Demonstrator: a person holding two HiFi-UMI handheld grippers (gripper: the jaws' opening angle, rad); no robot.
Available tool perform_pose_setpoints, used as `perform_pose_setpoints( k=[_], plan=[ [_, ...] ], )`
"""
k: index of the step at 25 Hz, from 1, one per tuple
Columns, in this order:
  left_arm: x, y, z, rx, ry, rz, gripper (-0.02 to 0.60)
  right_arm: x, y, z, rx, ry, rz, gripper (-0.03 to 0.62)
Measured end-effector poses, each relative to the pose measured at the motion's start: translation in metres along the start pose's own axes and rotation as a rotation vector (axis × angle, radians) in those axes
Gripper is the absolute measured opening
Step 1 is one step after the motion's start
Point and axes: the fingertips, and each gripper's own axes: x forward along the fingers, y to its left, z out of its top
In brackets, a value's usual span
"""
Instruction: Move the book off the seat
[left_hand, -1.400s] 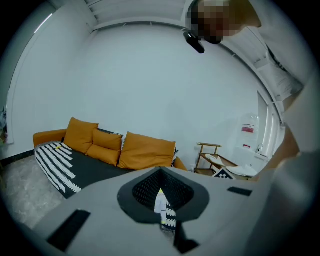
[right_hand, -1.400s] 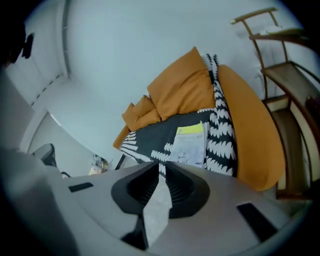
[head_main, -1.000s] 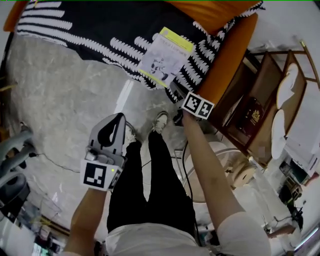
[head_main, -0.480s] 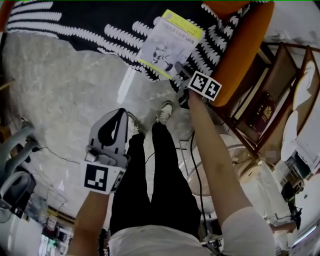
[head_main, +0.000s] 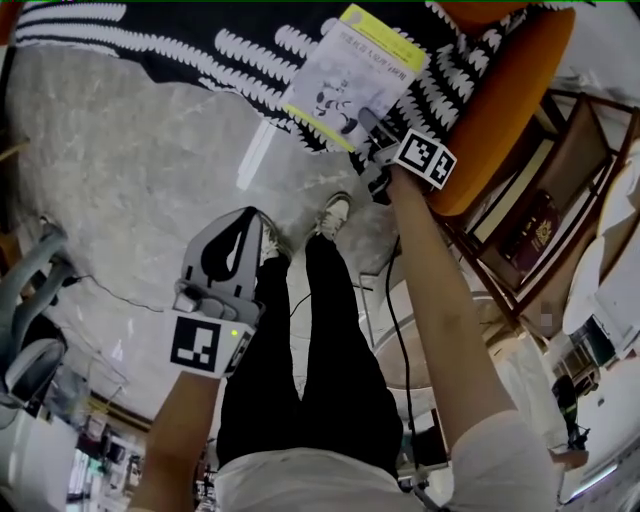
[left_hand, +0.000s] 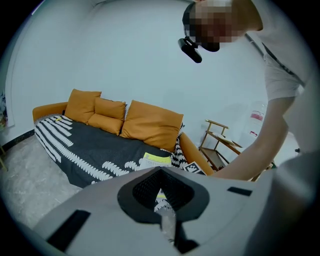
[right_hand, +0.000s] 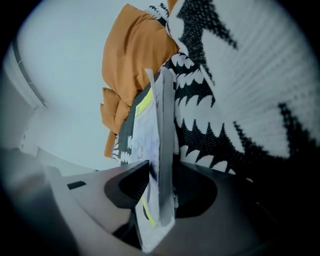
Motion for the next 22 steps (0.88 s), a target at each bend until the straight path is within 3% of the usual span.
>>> perform_pose_setpoints(
  k=[8,15,19,21,22],
  plan=[
    [0.0,0.0,0.012,-0.005,-0.018,0.019,0.015,-0.016,0.032,-0.004,0.067,-0.034,0.092,0.149],
    [-0.004,0.008,0.009,-0.003,-0.024,0.037,0.015,-0.007,0.046,-0.003,-0.115,-0.024,0.028,0.149],
    [-0.006,0.009,-0.002,-0.002,-0.002,0.034,0.015,0.021,0.044,0.005,-0.004,-0.029,0.074,0.152],
    [-0.009,0.012,-0.007,0.001,0.005,0.037,0.015,0.036,0.04,0.007,-0.008,-0.014,0.054,0.158],
    [-0.011,0.014,-0.009,0.004,0.007,0.042,0.015,0.04,0.037,0.007,-0.029,-0.002,0.038,0.118]
  ],
)
